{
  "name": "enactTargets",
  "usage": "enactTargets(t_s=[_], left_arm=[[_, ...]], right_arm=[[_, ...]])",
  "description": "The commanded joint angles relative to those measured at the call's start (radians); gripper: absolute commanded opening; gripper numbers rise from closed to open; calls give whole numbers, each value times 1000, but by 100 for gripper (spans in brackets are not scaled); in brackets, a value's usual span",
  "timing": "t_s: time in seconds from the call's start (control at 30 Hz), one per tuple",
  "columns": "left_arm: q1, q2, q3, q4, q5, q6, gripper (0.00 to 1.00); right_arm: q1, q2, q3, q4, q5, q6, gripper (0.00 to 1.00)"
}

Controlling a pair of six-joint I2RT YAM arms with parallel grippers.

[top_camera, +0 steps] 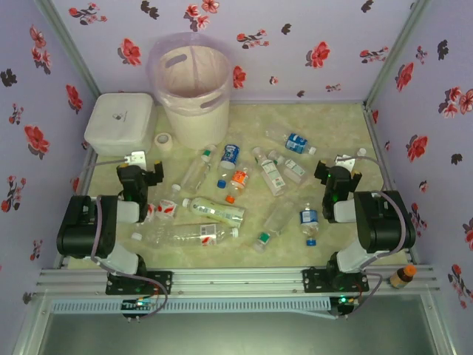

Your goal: Put the plastic bottles in the bin

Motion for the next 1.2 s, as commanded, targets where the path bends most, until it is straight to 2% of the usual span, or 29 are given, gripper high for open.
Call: enactTargets(t_s=[0.0, 0.6, 1.17], left_arm=[[-3, 2, -7, 37, -24, 24, 100], [0, 2, -3, 30, -22, 21, 100], [46, -8, 19, -28, 53, -10, 100]], right_arm=[[-3, -15, 16, -6, -6, 17, 99], [-4, -14, 18, -9, -6, 19, 99], [-5, -16, 17, -8, -14, 20, 99]])
